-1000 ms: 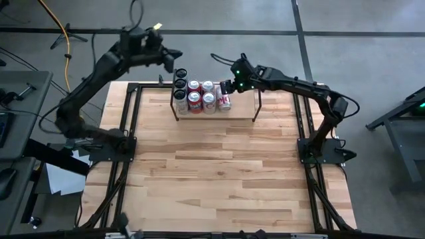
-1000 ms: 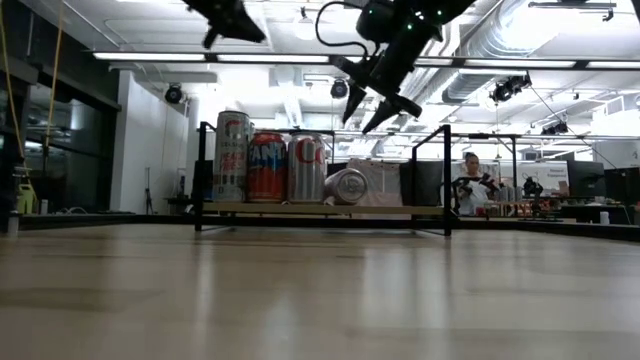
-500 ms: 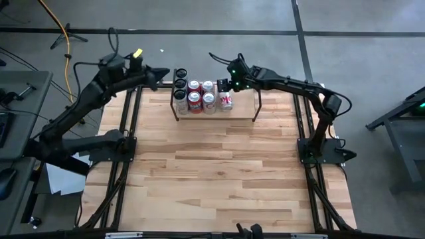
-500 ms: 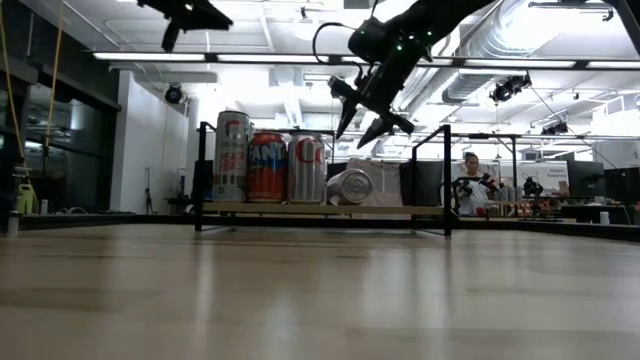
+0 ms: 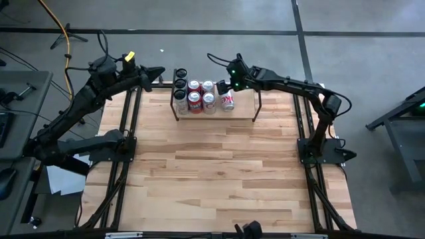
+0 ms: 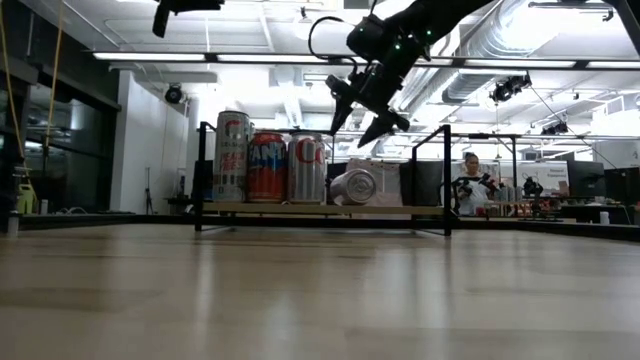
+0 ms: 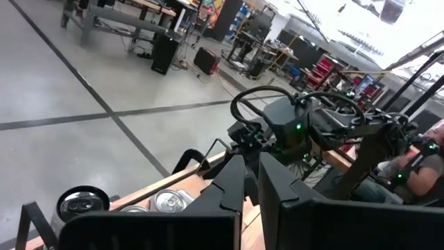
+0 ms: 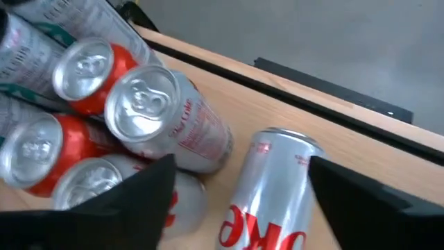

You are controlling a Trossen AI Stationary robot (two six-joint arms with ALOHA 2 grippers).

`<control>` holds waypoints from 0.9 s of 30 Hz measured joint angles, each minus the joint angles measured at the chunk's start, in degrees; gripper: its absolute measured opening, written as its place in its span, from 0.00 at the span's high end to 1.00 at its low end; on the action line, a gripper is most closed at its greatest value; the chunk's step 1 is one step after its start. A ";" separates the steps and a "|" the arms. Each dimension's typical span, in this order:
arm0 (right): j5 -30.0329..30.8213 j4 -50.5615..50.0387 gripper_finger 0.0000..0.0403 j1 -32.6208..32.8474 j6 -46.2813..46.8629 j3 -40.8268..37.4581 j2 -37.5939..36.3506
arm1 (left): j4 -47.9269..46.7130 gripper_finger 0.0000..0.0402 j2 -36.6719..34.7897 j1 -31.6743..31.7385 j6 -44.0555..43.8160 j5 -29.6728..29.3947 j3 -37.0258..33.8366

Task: Place canned beverage on shelf
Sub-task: Put the silver soda can aligned with the other silver soda can on the shelf

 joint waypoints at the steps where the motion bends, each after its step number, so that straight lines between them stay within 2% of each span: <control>1: 0.06 -0.47 0.19 -0.02 -0.25 0.01 0.00 | 0.01 1.00 0.00 0.00 -0.01 0.00 0.00; 3: 0.85 -1.04 0.08 -0.02 -0.19 0.00 0.01 | 0.02 1.00 0.00 0.00 -0.04 0.00 0.00; 5: 3.50 -0.85 0.03 -0.02 -0.27 0.00 0.11 | 0.00 1.00 0.00 0.00 -0.12 -0.02 0.00; 7: 5.30 -0.58 0.05 -0.02 0.73 0.00 0.13 | 0.00 1.00 0.00 0.00 -0.14 0.00 0.00; 11: 4.64 -1.29 0.12 -0.04 3.42 0.00 0.15 | 0.00 1.00 0.00 0.00 -0.17 0.23 0.00; 17: 6.46 -3.38 0.14 0.26 8.70 0.00 1.44 | -0.04 1.00 0.00 0.00 -0.16 0.33 0.00; 22: 1.73 -3.17 0.14 0.33 8.44 -0.02 5.65 | -0.04 1.00 0.00 0.00 -0.14 0.35 0.00; 27: 1.17 -4.02 0.14 0.35 9.35 -0.09 8.20 | -0.05 1.00 0.00 0.00 -0.12 0.38 0.00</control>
